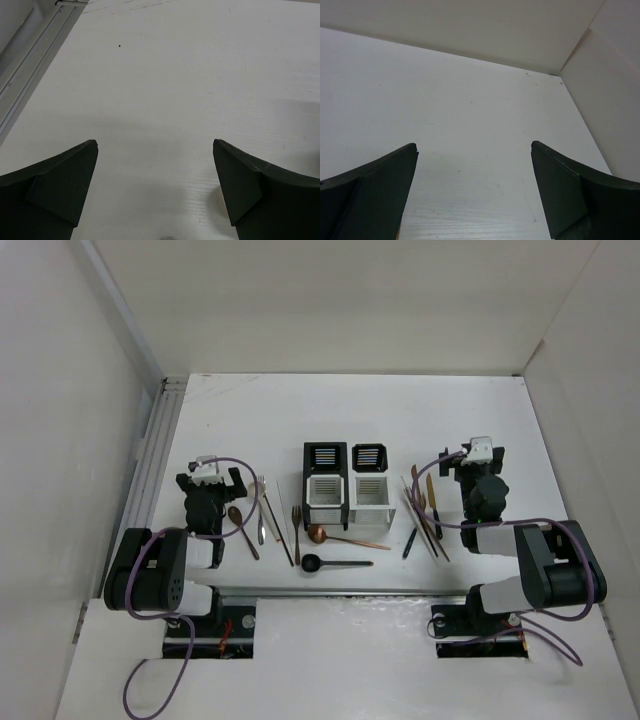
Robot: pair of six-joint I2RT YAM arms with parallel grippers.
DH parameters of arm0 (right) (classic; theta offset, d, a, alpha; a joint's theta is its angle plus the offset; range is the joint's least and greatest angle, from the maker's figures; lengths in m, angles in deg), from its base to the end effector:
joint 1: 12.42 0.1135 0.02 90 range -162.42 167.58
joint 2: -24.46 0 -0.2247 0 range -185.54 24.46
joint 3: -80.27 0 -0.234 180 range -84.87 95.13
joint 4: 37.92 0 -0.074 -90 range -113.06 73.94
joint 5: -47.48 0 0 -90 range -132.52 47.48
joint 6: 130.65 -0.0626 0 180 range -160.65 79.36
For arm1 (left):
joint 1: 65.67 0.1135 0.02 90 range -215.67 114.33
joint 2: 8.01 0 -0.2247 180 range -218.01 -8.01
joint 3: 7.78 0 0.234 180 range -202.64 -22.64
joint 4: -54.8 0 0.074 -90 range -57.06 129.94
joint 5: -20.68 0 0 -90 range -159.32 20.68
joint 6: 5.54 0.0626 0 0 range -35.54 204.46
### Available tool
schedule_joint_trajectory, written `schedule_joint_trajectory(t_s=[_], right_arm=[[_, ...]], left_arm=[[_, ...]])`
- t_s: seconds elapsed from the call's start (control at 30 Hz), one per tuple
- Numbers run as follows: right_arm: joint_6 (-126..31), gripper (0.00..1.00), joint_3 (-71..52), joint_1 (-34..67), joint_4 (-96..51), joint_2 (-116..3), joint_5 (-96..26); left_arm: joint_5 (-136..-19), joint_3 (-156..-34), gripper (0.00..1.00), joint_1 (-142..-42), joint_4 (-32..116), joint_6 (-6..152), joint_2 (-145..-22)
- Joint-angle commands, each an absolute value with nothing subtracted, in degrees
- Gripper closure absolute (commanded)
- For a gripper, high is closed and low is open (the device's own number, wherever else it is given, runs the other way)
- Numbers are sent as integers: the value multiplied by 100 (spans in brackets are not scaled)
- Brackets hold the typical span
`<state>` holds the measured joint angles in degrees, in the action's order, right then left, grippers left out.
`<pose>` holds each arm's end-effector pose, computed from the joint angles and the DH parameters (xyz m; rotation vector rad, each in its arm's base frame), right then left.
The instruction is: Sort the eating utensils into containers
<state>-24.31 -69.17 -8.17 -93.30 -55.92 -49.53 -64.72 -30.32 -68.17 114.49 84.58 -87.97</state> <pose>0.2687 0.0123 0.1694 -0.1658 1.4705 -0.2613 0.2431 -0.0056 0.1430 -0.0289 1.5311 0.0284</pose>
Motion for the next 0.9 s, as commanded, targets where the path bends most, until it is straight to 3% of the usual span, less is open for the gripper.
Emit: schedule_joint_trajectory(t_s=[0.0, 0.3, 0.37, 0.4, 0.43, 0.5, 0.63, 0.7, 0.73, 0.77, 0.83, 0.87], right_arm=[[-2421, 0, -6738, -767, -9461, -5604, -4867], [-2369, 0, -6685, -767, -9512, -5474, -4806], [-2220, 0, -5954, -637, -8125, -4774, -4736], [-2097, 0, -5486, -548, -6254, -4143, -4788], [-1852, 0, -4994, -452, -5478, -3954, -4945], [-1640, 0, -3627, -74, -3575, -3777, -5796], [-428, 0, -2310, 822, -1749, -3977, -7973], [-678, 0, -2038, 1103, -1307, -4188, -9542], [-1168, 0, -1505, 1105, -234, -4311, -9604], [-2113, 0, -769, 626, 551, -4556, -7951], [-2542, 0, -596, 12, 1338, -4707, -5835], [-2970, 10, -673, -194, 1533, -4769, -5216]], left_arm=[[-6519, -3213, 0, -6795, 12616, 8402, -8685], [-7054, -3047, 0, -6795, 12706, 8630, -8274], [-7117, -3046, 0, -6795, 11733, 8630, -7198], [-7343, -3289, 0, -6795, 11241, 8857, -6773], [-7693, -3475, 0, -6795, 10732, 9912, -6394], [-8285, -4027, 0, -6847, 9499, 10562, -5584], [-7460, -4977, 0, -6901, 8041, 10562, -5178], [-7407, -5408, 0, -6901, 6960, 10722, -5343], [-7407, -5854, 0, -6901, 6626, 10592, -5449], [-7407, -6084, 0, -6901, 5961, 10486, -5685], [-7652, -6716, 0, -6901, 5377, 10240, -5931], [-7731, -6867, 0, -6901, 5165, 9969, -6047]])
